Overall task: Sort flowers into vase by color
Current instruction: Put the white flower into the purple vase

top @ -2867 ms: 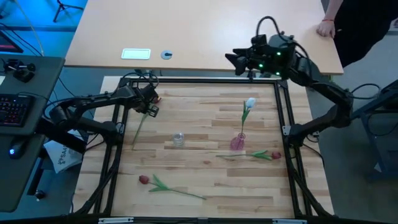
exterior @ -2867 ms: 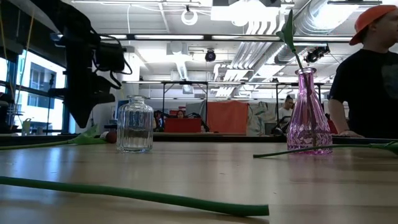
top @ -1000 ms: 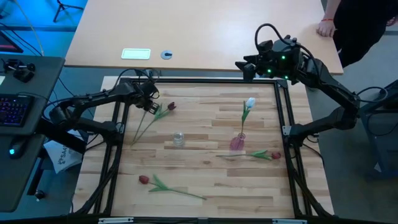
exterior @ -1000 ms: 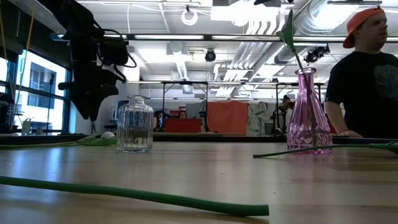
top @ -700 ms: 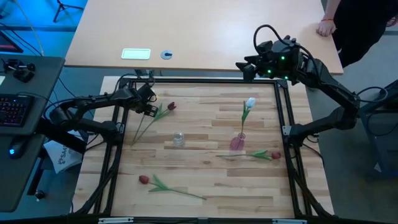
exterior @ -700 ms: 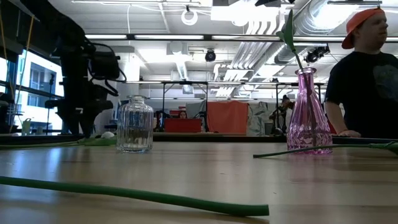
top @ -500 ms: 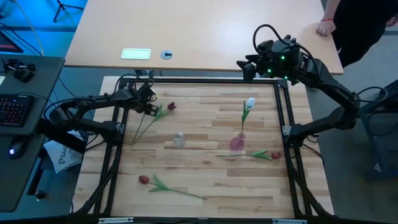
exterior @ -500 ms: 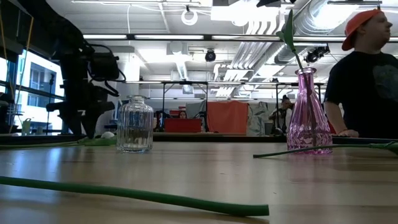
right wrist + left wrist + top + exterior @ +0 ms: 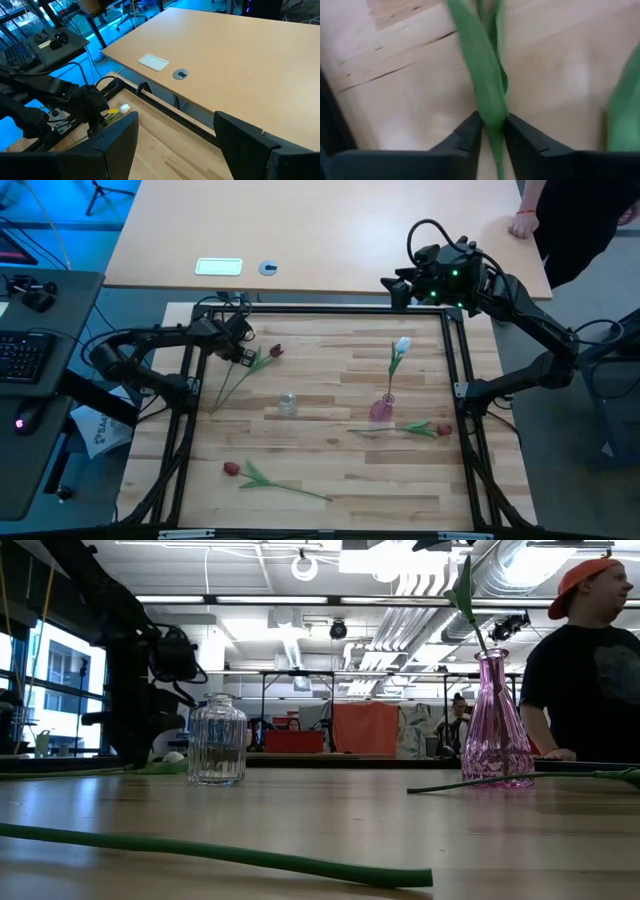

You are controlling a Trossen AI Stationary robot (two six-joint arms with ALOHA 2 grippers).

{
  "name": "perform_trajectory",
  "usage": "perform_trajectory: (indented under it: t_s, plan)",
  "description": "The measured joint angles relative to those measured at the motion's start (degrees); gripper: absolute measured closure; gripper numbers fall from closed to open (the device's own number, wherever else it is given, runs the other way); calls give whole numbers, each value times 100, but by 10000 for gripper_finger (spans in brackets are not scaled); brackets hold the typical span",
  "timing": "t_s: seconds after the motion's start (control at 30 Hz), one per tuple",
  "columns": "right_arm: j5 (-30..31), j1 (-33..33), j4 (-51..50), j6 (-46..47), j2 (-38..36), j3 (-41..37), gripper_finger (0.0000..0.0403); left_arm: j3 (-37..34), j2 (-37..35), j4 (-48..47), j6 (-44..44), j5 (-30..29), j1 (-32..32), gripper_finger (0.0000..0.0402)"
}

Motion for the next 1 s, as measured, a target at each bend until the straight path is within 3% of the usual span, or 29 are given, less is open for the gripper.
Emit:
perform_trajectory:
  t_s: [0.13, 0.37, 0.5, 0.6, 0.77, 1.0]
  plan:
    - [-1, 0, 2, -3, 0, 0, 148, 55, -376, -123, 104, 159, -9, 391]
    - [75, -4, 17, -44, 0, 0, 148, 531, -2304, -153, 230, 788, -11, 398]
    - [64, -4, 209, -205, 0, 0, 148, 896, -3418, 476, 432, 1437, -100, 400]
    - [-272, -7, 579, -408, 0, 0, 148, 1053, -3927, 1131, 256, 1715, -279, 401]
    - [-1437, -2, 1328, -691, 69, 0, 148, 1214, -4046, 2465, -233, 1883, -964, 401]
    - [-2528, 52, 1868, -937, 628, 0, 148, 1599, -3006, 3793, -83, 1293, -2114, 401]
